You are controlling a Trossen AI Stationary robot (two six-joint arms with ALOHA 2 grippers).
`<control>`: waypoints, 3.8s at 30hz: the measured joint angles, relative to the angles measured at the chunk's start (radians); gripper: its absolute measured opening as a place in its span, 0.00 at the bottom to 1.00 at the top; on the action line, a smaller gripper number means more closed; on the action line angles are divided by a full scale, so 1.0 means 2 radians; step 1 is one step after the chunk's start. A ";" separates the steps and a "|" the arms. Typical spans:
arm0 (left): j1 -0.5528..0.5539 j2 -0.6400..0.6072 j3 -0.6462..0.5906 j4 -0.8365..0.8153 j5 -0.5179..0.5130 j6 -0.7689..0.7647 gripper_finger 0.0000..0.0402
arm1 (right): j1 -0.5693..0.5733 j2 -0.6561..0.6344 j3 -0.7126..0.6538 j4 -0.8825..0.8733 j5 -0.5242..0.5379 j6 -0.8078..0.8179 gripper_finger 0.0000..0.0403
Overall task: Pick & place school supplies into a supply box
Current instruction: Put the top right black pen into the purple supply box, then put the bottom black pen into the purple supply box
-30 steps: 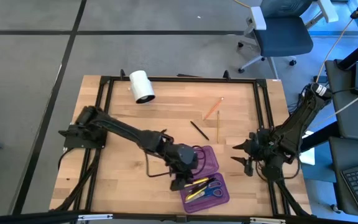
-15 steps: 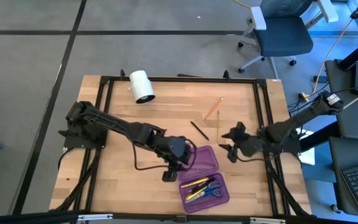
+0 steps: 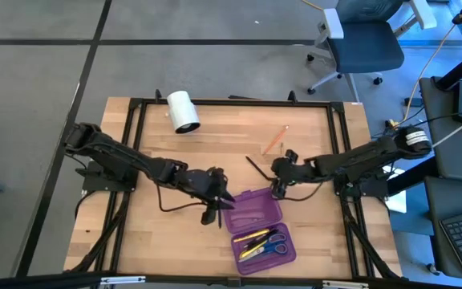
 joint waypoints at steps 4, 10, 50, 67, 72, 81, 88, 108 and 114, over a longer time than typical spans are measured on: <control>0.002 -0.007 -0.053 0.048 -0.001 -0.033 0.27 | -0.023 0.044 0.000 0.031 -0.032 -0.018 0.56; 0.008 -0.007 -0.073 0.052 -0.001 -0.061 0.27 | -0.042 0.095 0.000 0.055 -0.037 -0.028 0.56; 0.007 -0.007 -0.074 0.017 -0.006 -0.106 0.24 | 0.034 -0.058 -0.001 -0.011 -0.139 -0.053 0.10; 0.007 -0.007 -0.074 -0.012 -0.039 -0.173 0.23 | 0.260 0.025 0.000 0.104 -0.127 0.014 0.11; 0.007 -0.007 -0.074 -0.004 -0.039 -0.173 0.23 | 0.262 0.080 0.004 0.142 -0.126 0.013 0.11; 0.007 -0.007 -0.074 -0.004 -0.039 -0.172 0.22 | 0.262 0.143 0.042 0.138 -0.135 0.002 0.11; 0.006 -0.007 -0.074 -0.008 -0.080 -0.141 0.24 | 0.262 0.140 0.044 0.131 -0.140 -0.024 0.13; -0.024 0.026 -0.074 -0.004 -0.063 -0.160 0.40 | 0.262 -0.032 0.044 -0.021 -0.108 0.005 0.48; -0.061 0.069 -0.070 -0.008 -0.106 -0.189 0.38 | 0.262 -0.039 0.044 -0.039 -0.057 -0.001 0.48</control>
